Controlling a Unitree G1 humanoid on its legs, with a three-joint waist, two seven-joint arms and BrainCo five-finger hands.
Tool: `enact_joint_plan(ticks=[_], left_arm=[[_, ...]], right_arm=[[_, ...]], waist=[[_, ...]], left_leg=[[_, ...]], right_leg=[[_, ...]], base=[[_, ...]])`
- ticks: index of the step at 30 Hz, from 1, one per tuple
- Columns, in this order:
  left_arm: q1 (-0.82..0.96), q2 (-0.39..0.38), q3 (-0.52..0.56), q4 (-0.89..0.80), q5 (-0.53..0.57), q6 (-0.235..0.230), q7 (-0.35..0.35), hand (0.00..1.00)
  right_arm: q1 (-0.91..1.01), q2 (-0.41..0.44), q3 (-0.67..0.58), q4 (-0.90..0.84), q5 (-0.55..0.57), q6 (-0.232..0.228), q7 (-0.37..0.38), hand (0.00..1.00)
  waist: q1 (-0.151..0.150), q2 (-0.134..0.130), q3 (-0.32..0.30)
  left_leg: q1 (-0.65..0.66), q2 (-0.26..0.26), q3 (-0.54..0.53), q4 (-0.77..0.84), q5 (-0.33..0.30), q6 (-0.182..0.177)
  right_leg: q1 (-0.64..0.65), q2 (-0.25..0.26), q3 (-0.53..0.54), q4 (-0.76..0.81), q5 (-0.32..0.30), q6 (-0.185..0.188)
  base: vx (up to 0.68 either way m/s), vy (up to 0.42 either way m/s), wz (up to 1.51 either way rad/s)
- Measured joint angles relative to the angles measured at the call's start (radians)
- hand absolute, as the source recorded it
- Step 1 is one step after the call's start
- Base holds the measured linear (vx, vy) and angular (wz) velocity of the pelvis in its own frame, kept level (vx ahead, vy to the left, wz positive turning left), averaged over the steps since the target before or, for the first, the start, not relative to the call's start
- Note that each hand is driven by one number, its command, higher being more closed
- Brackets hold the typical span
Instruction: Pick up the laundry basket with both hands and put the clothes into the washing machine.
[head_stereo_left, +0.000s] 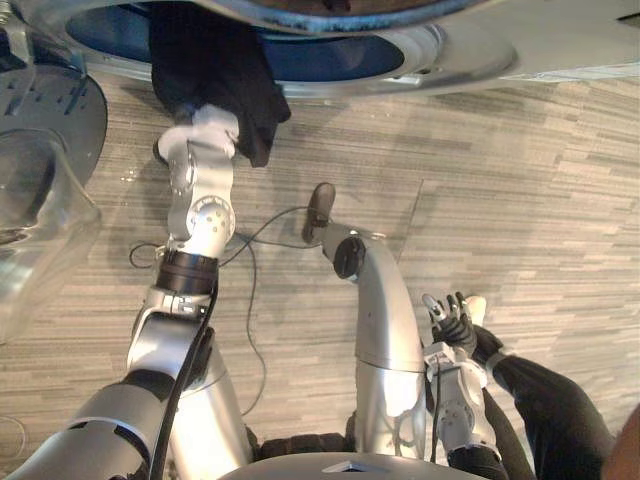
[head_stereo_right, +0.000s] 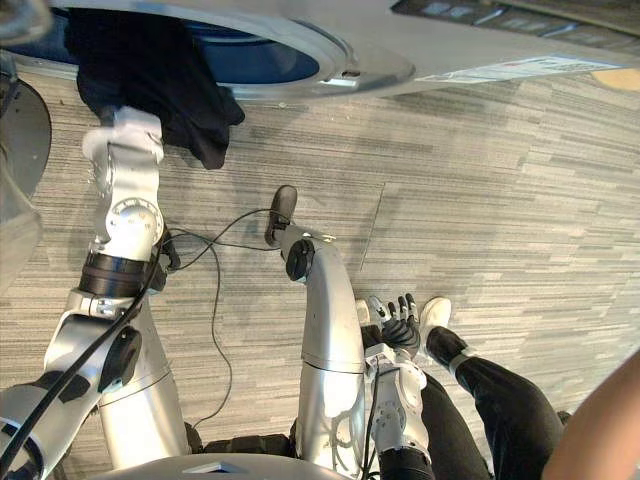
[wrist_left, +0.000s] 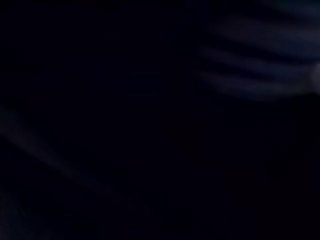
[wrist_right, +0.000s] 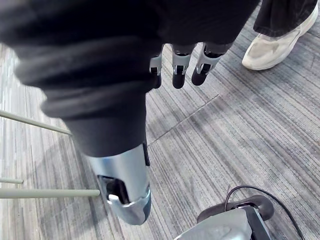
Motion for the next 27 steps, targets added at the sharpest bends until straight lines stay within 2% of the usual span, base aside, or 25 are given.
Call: enact_joint_plan(ticks=[5, 10, 17, 21, 27], left_arm=[[-0.108, 0.009, -0.057, -0.025, -0.018, -0.024, 0.004, 1.0], [-0.204, 0.03, -0.1, 0.003, -0.034, -0.027, 0.013, 1.0], [-0.403, 0.113, -0.146, 0.296, -0.101, -0.014, -0.006, 1.0], [-0.496, 0.192, -0.2, 0.451, -0.134, 0.015, -0.037, 1.0], [-0.554, 0.281, -0.263, 0.569, -0.136, 0.034, -0.049, 1.0]], right_arm=[[0.0, 0.001, 0.0, 0.002, 0.007, -0.002, 0.004, 0.0], [0.0, 0.0, 0.003, 0.002, 0.01, -0.002, 0.021, 0.0], [-0.014, 0.0, 0.007, 0.028, 0.042, 0.01, 0.036, 0.0], [-0.022, 0.0, 0.006, 0.051, 0.07, 0.011, 0.039, 0.0], [-0.024, 0.001, 0.004, 0.098, 0.085, 0.01, 0.038, 0.0]], waist=[[-0.004, 0.0, 0.0], [-0.012, -0.002, -0.001], [-0.024, -0.027, -0.017], [-0.027, -0.044, -0.028], [-0.029, -0.062, -0.039]], left_leg=[[-0.017, -0.003, 0.001, 0.003, 0.002, 0.004], [-0.017, -0.004, 0.012, -0.009, 0.007, 0.008], [-0.017, 0.011, 0.053, -0.018, 0.003, 0.019], [-0.012, 0.03, 0.095, -0.035, -0.002, 0.03], [-0.005, 0.051, 0.144, -0.048, -0.014, 0.052]], right_leg=[[-0.015, -0.003, 0.002, -0.001, 0.0, 0.009], [-0.017, -0.002, 0.008, -0.022, 0.012, 0.017], [-0.031, 0.017, 0.037, -0.07, 0.05, 0.03], [-0.03, 0.034, 0.057, -0.142, 0.09, 0.037], [-0.023, 0.033, 0.054, -0.226, 0.131, 0.044]], base=[[-0.06, 0.025, 0.0], [-0.06, 0.026, -0.03], [-0.06, 0.036, -0.15], [-0.08, 0.063, -0.28], [-0.06, 0.058, -0.29]])
